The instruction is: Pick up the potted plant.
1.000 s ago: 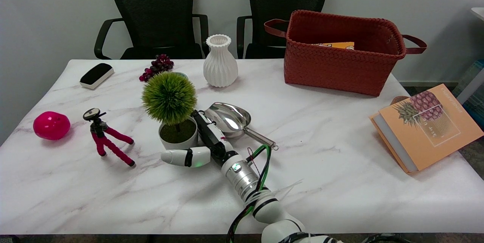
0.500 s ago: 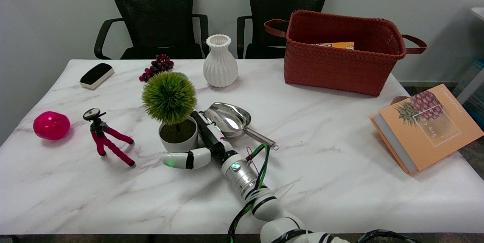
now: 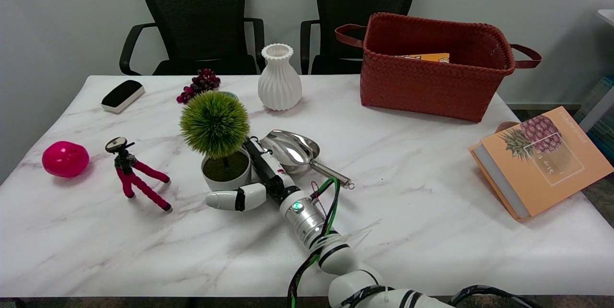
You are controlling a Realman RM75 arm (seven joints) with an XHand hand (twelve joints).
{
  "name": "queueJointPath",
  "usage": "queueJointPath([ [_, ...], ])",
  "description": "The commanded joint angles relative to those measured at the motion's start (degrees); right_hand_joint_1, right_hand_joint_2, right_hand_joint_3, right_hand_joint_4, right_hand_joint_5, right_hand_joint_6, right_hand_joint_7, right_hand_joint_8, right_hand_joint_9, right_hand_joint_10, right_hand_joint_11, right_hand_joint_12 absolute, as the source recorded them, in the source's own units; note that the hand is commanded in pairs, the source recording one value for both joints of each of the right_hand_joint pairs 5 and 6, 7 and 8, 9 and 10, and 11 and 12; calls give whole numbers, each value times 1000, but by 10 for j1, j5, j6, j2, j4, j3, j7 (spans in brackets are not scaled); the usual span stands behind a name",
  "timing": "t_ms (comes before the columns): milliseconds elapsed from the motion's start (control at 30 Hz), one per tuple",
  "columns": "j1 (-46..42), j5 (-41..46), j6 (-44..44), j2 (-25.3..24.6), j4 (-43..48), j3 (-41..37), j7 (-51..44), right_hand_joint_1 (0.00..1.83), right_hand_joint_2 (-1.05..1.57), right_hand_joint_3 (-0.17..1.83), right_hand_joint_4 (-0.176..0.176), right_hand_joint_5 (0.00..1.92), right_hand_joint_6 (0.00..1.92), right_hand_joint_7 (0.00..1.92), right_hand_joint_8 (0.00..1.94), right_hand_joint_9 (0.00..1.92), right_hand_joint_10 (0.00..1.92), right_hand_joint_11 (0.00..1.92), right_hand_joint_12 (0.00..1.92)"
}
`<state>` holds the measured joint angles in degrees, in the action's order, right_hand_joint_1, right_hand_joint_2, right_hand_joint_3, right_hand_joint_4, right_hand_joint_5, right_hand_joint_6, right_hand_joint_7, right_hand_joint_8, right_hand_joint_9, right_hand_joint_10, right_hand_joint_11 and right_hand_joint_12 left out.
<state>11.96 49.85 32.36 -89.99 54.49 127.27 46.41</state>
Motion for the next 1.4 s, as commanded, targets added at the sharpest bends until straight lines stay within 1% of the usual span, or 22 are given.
queueJointPath([
  [33,14,-4,2,-3,-20,1,1,1041,-121,645,0,0,0,0,0,0,0,0,0],
  [467,32,-6,-2,-19,-60,2,16,1029,-176,671,0,0,0,0,0,0,0,0,0],
  [1100,38,-6,-2,-19,-60,2,16,1040,-208,621,0,0,0,0,0,0,0,6,6],
  [1167,38,-6,-2,-20,-60,2,16,1044,-210,610,0,0,0,0,0,0,0,71,71],
  [1200,38,-6,-2,-20,-60,2,16,1046,-208,603,0,0,0,5,5,0,0,134,134],
  [1300,38,-6,-3,-20,-61,2,16,1054,-206,588,0,0,0,94,94,0,0,215,215],
  [1400,39,-6,-3,-21,-64,2,16,1065,-205,566,0,0,0,192,192,0,0,340,340],
])
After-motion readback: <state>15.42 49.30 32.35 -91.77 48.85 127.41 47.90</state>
